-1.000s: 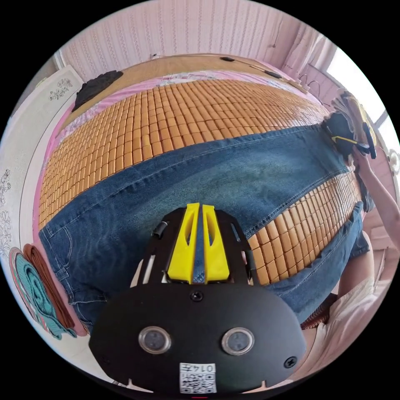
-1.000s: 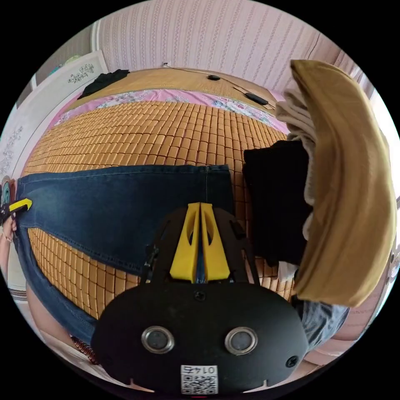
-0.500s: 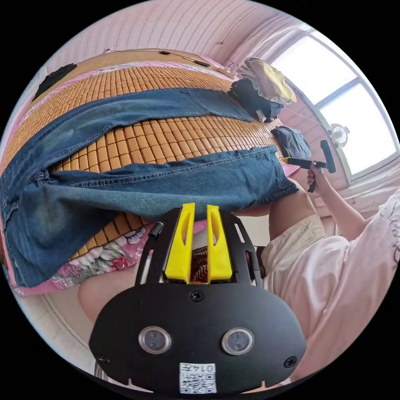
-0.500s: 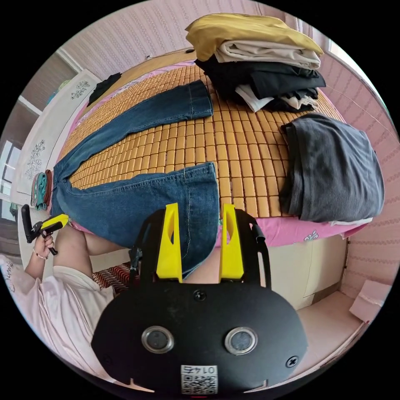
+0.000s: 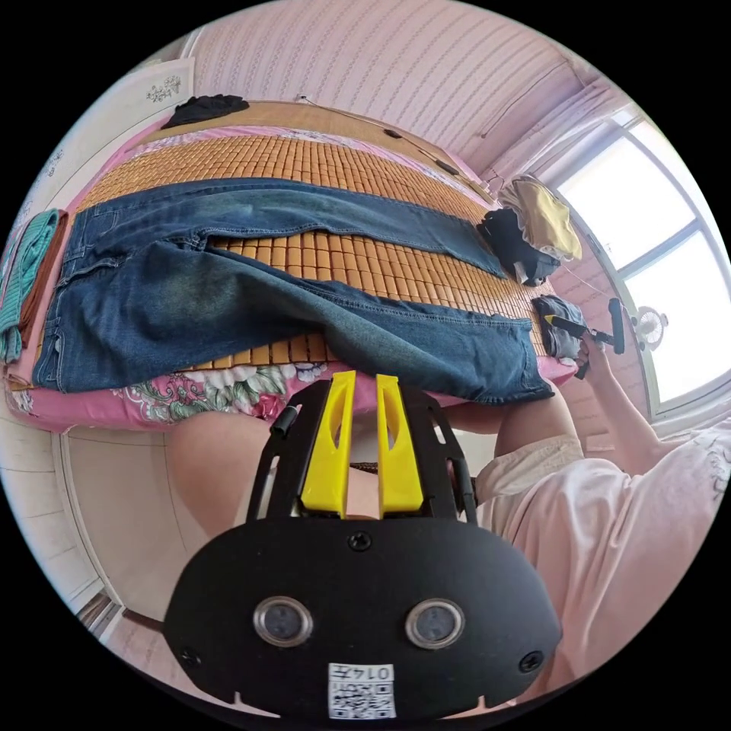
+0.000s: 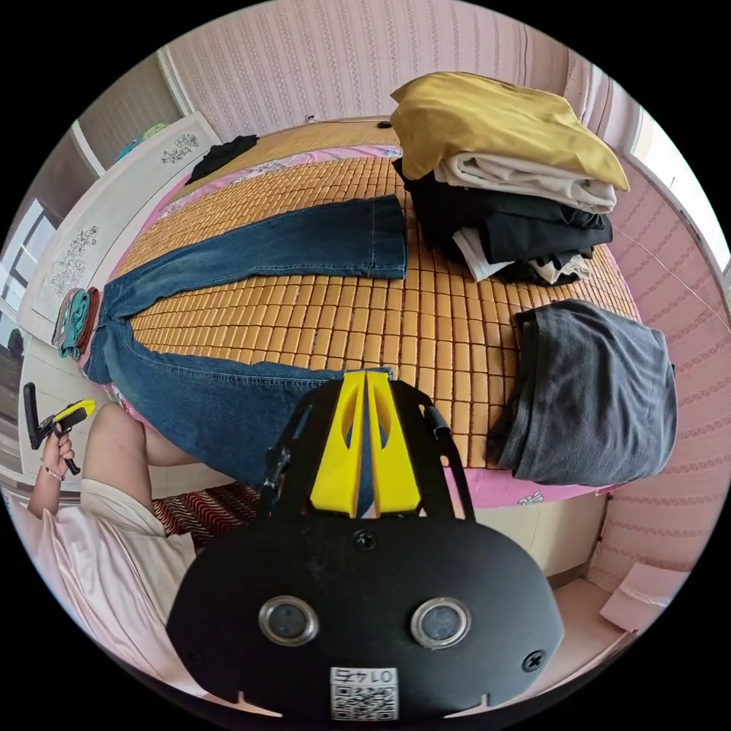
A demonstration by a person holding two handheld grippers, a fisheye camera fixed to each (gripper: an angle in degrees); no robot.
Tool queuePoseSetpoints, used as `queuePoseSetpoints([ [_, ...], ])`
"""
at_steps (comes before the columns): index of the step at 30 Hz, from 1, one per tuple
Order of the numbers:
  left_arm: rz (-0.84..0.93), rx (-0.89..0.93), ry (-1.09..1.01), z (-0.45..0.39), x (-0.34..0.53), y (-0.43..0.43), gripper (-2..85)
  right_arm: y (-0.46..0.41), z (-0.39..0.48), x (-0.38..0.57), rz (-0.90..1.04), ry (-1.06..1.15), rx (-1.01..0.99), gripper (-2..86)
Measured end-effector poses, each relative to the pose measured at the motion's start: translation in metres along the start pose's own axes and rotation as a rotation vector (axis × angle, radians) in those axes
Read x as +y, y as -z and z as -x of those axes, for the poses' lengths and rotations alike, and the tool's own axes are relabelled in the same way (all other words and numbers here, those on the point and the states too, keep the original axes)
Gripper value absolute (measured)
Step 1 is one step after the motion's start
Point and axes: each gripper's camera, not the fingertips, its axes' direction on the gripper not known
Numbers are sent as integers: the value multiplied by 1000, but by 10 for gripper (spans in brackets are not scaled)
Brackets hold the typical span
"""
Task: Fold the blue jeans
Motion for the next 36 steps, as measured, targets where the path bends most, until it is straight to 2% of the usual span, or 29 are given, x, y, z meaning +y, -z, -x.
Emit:
queuePoseSetpoints([
  [2,3,15,-3,-2,-1,-3,57,-21,-8,-5,63,-28,-53,118],
  [4,1,20,-33,-9,-5,-6,59,-42,-11,-7,131,-43,-86,140],
  [6,2,19,-79,-22,-12,-11,59,-59,-12,-7,166,-55,-70,135],
  [12,48,46,-139,-42,-26,-39,60,-51,-15,3,129,-32,-95,31],
  [16,48,54,-169,-55,-32,-46,61,16,-23,0,-31,-7,-122,19],
  [19,23,44,-200,-63,-37,-44,62,44,-41,-26,-164,-68,-81,31],
  [25,94,-6,-167,-53,-38,-64,65,-17,-53,-64,2,-156,-35,82],
  [28,99,-38,-146,-45,-34,-68,66,-26,-48,-37,17,-164,57,100],
  [32,116,-53,-111,-38,-36,-79,66,-51,-53,11,151,-224,120,111],
  [34,119,-59,-111,-39,-41,-86,64,-67,-54,26,235,-229,121,103],
  [36,144,-82,-110,-42,-49,-100,61,-65,-54,33,200,-248,107,75],
])
